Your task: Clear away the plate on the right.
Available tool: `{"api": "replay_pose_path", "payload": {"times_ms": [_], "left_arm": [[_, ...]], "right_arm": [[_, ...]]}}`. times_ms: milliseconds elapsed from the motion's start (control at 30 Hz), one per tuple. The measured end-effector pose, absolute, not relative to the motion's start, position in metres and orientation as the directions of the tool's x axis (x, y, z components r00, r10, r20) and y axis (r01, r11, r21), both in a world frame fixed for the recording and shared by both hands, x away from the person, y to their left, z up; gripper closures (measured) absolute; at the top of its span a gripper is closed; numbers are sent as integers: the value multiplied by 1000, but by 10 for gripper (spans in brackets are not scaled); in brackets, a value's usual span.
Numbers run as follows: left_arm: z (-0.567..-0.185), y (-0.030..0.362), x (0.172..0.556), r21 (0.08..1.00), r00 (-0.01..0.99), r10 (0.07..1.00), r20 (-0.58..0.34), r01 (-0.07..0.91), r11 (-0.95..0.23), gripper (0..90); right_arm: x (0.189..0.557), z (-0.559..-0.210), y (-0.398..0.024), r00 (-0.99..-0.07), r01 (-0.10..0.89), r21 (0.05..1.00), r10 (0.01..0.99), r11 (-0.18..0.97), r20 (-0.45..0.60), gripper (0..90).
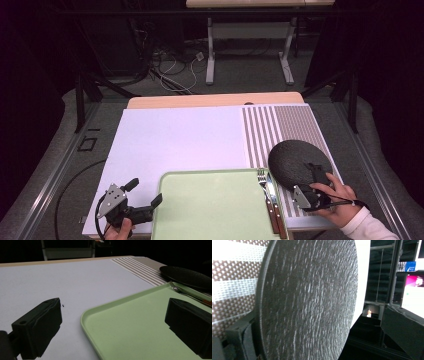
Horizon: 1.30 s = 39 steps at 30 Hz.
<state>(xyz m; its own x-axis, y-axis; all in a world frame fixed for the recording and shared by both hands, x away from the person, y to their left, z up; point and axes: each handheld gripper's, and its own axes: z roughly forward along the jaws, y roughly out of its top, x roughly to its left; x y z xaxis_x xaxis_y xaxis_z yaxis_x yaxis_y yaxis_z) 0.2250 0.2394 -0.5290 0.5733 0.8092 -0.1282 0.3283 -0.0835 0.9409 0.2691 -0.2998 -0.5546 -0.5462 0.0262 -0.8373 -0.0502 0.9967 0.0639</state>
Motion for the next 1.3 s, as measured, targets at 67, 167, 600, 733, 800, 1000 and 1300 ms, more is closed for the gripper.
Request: {"api": "replay_pose_path", "payload": {"times_ms": [67, 167, 600, 733, 800, 1000, 1300], "left_arm": [[-529, 239, 225, 941, 574, 809, -128, 328, -85, 10], [-529, 239, 225, 941, 574, 809, -129, 329, -83, 10], [-529, 239, 225, 941, 572, 809, -132, 329, -79, 10], [-529, 239, 225, 941, 572, 810, -132, 329, -79, 10], [-529, 240, 225, 941, 572, 810, -132, 330, -79, 11], [-530, 239, 225, 939, 570, 810, -141, 335, -72, 10], [-530, 239, 225, 939, 569, 810, -142, 336, -72, 10]], "right_arm": [[269, -554, -299, -538, -44, 52, 20, 998, -843, 0], [270, -555, -299, -533, -35, 49, 22, 998, -846, 0], [269, -560, -300, -485, -104, 40, -16, 994, -874, 0], [268, -560, -301, -482, -129, 18, -47, 991, -875, 0], [269, -560, -302, -471, -155, 20, -56, 988, -881, 0], [269, -563, -307, -452, -199, 38, -57, 979, -890, 0], [268, -565, -311, -426, -197, 82, -10, 977, -904, 0]]}}
